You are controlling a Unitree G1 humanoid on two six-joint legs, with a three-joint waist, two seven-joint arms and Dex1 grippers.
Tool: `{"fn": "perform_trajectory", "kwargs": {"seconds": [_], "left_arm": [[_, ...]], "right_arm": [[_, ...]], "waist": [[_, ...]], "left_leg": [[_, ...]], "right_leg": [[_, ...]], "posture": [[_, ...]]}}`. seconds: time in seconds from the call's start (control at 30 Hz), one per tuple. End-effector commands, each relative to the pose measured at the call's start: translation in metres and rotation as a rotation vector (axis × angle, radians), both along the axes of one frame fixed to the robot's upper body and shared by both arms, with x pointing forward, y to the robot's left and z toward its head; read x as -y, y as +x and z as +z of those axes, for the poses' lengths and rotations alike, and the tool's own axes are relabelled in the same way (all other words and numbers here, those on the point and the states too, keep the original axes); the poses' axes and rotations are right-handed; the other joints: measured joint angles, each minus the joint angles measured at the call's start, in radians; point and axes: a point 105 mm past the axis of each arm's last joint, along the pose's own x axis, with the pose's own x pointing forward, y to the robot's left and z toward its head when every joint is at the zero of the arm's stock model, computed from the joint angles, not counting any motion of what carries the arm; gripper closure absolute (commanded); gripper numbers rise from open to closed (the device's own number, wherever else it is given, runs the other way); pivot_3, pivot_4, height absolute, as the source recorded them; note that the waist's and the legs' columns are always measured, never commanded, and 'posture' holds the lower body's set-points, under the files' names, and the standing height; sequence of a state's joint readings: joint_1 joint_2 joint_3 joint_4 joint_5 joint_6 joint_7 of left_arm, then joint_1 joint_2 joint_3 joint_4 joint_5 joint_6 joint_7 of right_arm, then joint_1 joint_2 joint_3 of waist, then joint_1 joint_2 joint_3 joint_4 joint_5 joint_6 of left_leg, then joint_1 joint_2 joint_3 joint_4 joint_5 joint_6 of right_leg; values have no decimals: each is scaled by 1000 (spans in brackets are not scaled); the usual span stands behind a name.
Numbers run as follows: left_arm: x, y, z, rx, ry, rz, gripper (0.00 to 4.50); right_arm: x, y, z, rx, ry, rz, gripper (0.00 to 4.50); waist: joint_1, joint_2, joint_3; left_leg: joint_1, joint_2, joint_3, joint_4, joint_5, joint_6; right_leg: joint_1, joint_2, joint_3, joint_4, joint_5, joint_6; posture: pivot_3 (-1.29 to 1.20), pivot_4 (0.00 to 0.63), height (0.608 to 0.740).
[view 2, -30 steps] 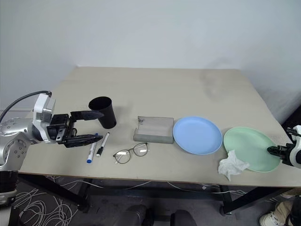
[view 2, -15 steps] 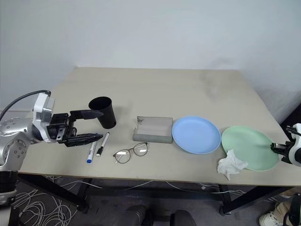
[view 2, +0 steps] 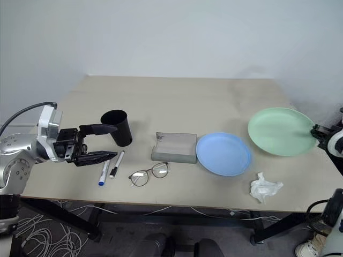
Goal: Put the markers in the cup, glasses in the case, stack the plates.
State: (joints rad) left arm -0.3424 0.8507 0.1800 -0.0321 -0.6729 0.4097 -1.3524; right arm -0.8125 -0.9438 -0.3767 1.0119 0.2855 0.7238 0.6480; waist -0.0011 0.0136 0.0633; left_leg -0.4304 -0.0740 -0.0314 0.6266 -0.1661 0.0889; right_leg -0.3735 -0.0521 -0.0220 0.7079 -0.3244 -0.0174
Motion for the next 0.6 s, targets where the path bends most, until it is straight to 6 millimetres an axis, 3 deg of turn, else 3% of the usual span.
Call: {"fn": "perform_trajectory", "kwargs": {"seconds": [0.03, 0.3, 0.6], "left_arm": [[-5, 0, 10, 54, 19, 17, 0], [-6, -1, 8, 52, 23, 24, 0], [-7, -1, 7, 50, 24, 30, 0]], "right_arm": [[-29, 11, 19, 26, -13, 141, 4475], [-100, 14, -2, -47, -2, 330, 4475], [-129, 14, -26, -94, 29, 348, 4475]], "waist": [[0, 0, 0], [0, 0, 0], [5, 0, 0]], "left_leg": [[0, 0, 0, 0, 0, 0], [0, 0, 0, 0, 0, 0], [0, 0, 0, 0, 0, 0]], "right_leg": [[0, 0, 0, 0, 0, 0], [-1, 0, 0, 0, 0, 1], [-1, 0, 0, 0, 1, 1]], "posture": [[0, 0, 709], [0, 0, 709], [0, 0, 709]]}}
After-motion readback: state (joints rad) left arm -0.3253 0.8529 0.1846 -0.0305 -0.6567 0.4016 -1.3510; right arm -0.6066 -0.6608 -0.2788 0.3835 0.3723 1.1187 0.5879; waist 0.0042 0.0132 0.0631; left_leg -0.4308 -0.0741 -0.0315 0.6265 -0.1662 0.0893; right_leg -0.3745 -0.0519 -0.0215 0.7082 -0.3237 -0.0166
